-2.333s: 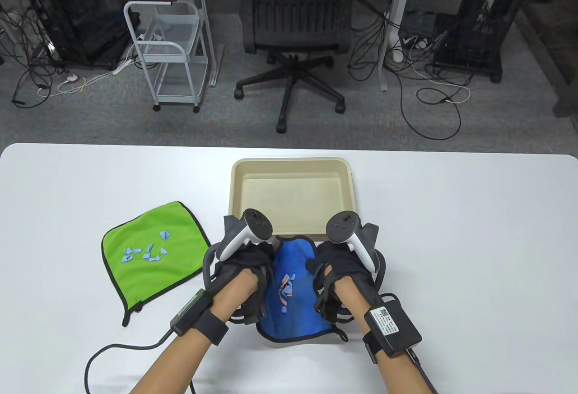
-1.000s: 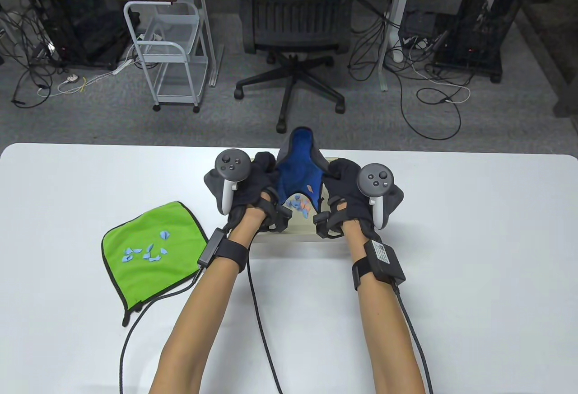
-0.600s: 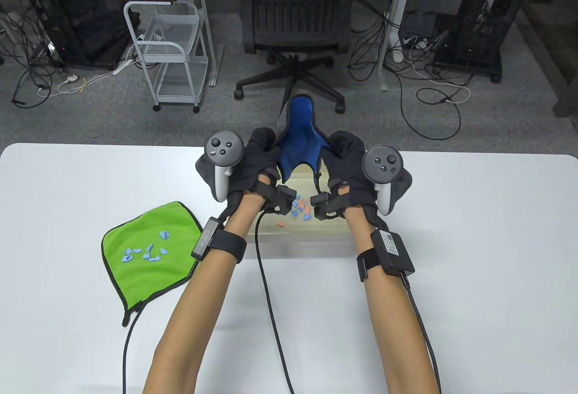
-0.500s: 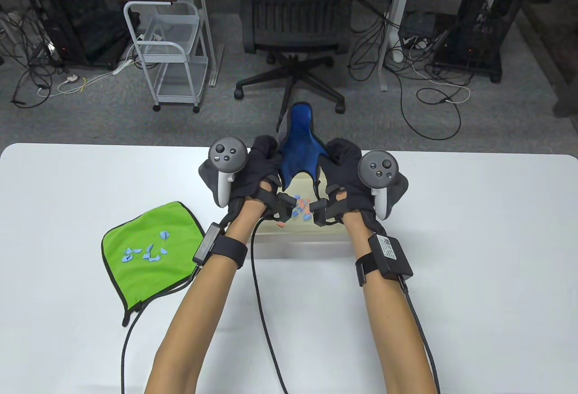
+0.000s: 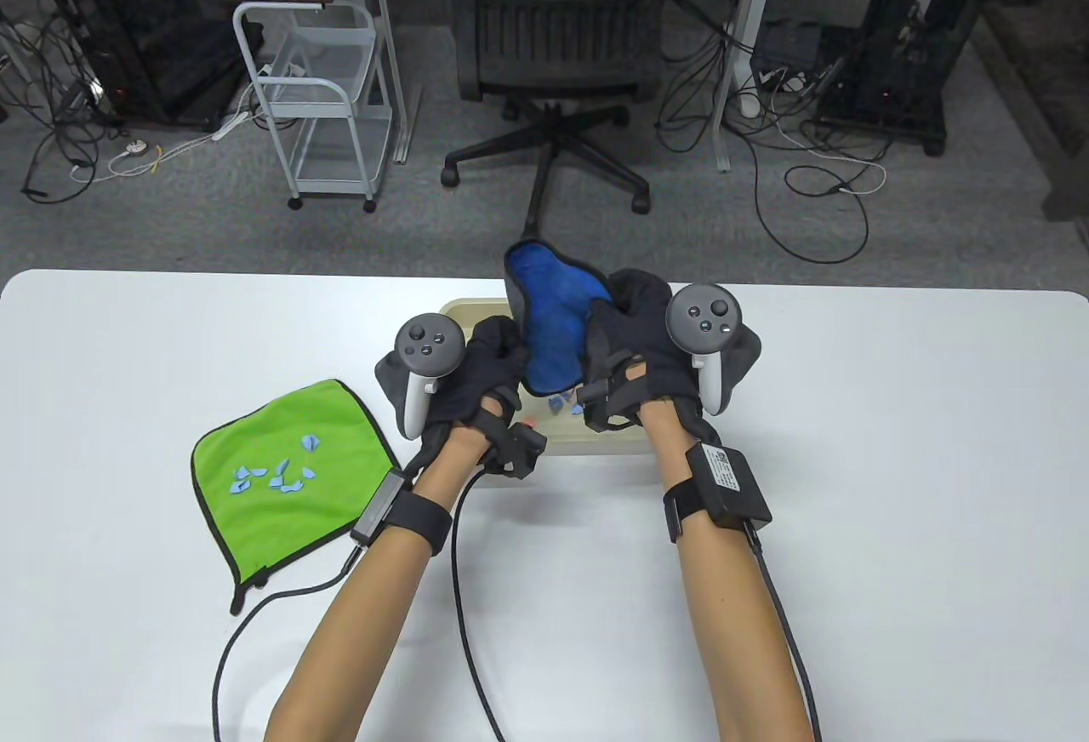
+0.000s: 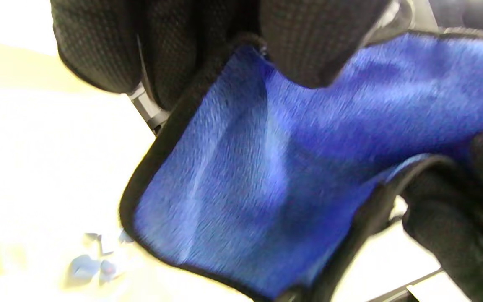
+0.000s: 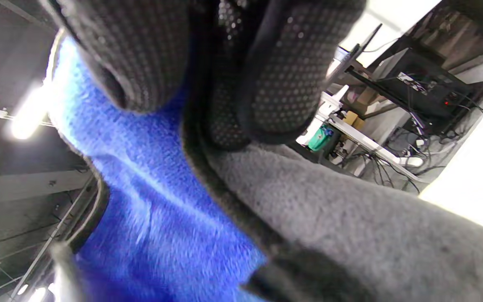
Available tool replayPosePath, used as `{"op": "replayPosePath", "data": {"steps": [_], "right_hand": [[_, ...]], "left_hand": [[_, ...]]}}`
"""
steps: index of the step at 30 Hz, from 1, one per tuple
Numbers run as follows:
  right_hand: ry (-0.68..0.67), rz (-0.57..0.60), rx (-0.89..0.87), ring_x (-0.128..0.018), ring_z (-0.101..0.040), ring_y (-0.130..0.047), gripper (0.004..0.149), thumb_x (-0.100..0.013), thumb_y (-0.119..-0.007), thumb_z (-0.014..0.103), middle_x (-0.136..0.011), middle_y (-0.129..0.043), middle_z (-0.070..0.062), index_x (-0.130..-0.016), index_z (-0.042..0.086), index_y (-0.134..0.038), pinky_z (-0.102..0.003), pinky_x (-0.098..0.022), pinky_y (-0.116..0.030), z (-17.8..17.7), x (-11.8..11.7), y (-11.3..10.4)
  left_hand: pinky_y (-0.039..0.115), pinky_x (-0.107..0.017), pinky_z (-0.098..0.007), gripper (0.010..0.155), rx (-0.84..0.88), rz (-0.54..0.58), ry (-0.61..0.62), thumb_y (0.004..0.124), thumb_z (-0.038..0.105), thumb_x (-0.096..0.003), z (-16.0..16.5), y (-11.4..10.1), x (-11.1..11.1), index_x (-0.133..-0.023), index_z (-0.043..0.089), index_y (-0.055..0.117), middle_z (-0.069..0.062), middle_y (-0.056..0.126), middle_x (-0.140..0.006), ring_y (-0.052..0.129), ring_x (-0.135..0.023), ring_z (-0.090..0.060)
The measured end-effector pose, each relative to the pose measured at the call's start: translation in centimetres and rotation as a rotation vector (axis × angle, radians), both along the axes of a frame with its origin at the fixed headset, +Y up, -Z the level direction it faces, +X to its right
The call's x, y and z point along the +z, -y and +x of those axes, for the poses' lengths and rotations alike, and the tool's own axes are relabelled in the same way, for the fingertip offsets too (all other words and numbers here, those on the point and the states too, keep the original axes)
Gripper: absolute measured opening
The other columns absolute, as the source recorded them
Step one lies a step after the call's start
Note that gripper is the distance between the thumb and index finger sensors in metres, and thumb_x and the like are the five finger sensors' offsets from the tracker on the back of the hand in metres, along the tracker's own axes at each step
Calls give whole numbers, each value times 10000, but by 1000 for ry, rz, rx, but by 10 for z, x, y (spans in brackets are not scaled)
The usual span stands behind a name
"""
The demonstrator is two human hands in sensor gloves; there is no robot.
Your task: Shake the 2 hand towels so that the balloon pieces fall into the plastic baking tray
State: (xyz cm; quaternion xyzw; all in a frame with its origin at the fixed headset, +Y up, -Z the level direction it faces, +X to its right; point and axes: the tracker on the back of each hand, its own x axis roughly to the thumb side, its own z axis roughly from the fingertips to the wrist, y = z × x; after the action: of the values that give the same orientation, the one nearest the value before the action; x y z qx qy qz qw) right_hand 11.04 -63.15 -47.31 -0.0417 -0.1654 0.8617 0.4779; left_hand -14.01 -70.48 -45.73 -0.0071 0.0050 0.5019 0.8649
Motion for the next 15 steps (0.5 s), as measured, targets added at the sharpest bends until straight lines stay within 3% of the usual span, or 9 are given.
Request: {"op": "replayPosePath", "data": {"steps": [7, 15], "right_hand": [[48, 22, 13, -667, -24, -1017, 423, -357, -881, 383, -925, -779, 57, -752, 343, -733, -165, -440, -966, -4, 2, -29], [66, -3, 42, -670, -32, -1017, 424, -359, -883, 385, -929, -775, 51, -754, 340, -737, -174, -441, -965, -3, 1, -23]], "left_hand": [[441, -704, -681, 880, 26, -83, 50, 756, 492, -390, -23, 12, 57, -1025, 259, 193, -169, 202, -1080, 318, -1064, -491], [382, -700, -715, 901, -42, -145, 186, 736, 529, -397, -40, 30, 119, -1035, 266, 158, -186, 111, -1087, 211, -1063, -516]]}}
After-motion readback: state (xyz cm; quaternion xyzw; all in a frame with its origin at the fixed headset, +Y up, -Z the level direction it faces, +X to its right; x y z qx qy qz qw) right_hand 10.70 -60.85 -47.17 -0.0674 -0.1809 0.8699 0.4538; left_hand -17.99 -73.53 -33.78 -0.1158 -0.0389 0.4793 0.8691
